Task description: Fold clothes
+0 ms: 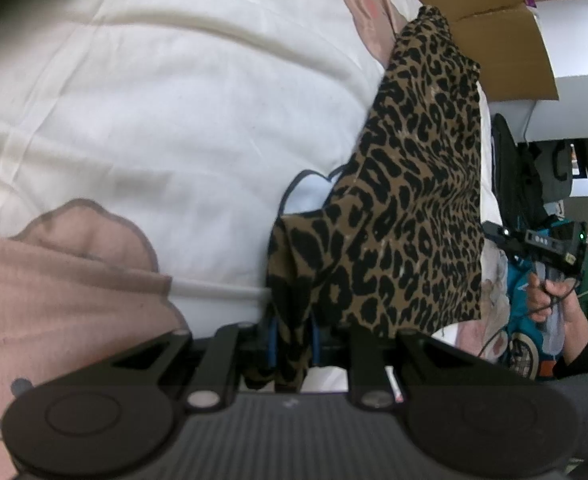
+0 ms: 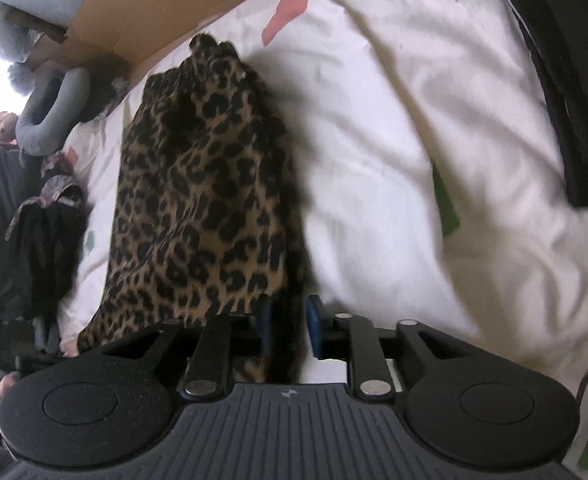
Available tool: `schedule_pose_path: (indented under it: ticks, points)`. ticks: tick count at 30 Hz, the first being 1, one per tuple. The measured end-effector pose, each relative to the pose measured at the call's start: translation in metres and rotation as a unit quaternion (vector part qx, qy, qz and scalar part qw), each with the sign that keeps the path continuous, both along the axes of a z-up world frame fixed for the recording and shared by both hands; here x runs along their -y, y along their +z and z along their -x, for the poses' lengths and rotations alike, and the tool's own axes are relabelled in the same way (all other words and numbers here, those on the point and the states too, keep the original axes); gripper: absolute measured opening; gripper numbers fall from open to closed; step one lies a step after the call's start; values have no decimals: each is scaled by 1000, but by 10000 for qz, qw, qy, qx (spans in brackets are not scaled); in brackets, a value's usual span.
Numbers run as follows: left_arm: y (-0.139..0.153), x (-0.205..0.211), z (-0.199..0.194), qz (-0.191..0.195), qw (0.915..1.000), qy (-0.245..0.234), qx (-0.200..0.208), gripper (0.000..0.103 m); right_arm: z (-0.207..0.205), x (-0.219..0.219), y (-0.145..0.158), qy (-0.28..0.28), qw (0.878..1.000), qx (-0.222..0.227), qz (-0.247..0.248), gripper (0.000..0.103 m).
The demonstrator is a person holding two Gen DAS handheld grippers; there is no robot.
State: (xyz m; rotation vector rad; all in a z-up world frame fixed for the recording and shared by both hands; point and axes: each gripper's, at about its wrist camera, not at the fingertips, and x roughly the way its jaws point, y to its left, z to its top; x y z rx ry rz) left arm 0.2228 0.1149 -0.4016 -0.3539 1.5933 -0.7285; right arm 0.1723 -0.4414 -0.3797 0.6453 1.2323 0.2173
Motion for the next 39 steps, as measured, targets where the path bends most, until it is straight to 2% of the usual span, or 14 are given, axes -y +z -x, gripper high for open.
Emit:
schedule_pose_path:
  ticks: [5, 8, 11, 13, 14, 15, 24, 26, 28, 30, 31, 39]
  points:
    - [-1, 0, 1, -7, 10000, 22, 3, 17, 13, -2, 8, 15, 9999, 62, -82, 25]
    - [-1, 0, 1, -14, 10000, 13, -6, 17, 16, -8, 4, 147, 9998, -30, -109, 31]
    - [-1, 2, 1, -21, 10000, 9, -13, 18, 17, -15, -1, 283, 9994, -53, -216, 31]
    - [-2, 3, 1, -19, 10000, 7, -18, 18, 17, -20, -1, 427, 9989, -22, -183, 25]
    - [-1, 3, 1, -14, 10000, 10, -23, 18, 17, -21, -1, 464, 9988, -83, -103, 7]
    - [-2, 5, 1, -11, 10000, 10, -26, 18, 17, -21, -1, 454, 9988, -143, -69, 3]
    - [-4, 7, 3, 9, 10000, 26, -33, 18, 34, -14, -6, 372, 9978, -523, 135, 0]
    - [-4, 8, 3, 5, 10000, 29, -36, 18, 39, -11, -6, 336, 9978, -575, 8, 2]
    - [-3, 6, 3, 0, 10000, 33, -40, 18, 43, -8, -5, 292, 9975, -622, -159, 10]
    - [-2, 6, 4, -5, 10000, 27, -39, 18, 45, -5, -3, 293, 9972, -633, -275, 35]
    - [-2, 6, 4, -5, 10000, 32, -44, 18, 46, -5, -3, 323, 9970, -637, -293, 38]
    - [1, 3, 1, -7, 10000, 32, -56, 23, 53, -9, -23, 386, 9913, -965, -806, 40]
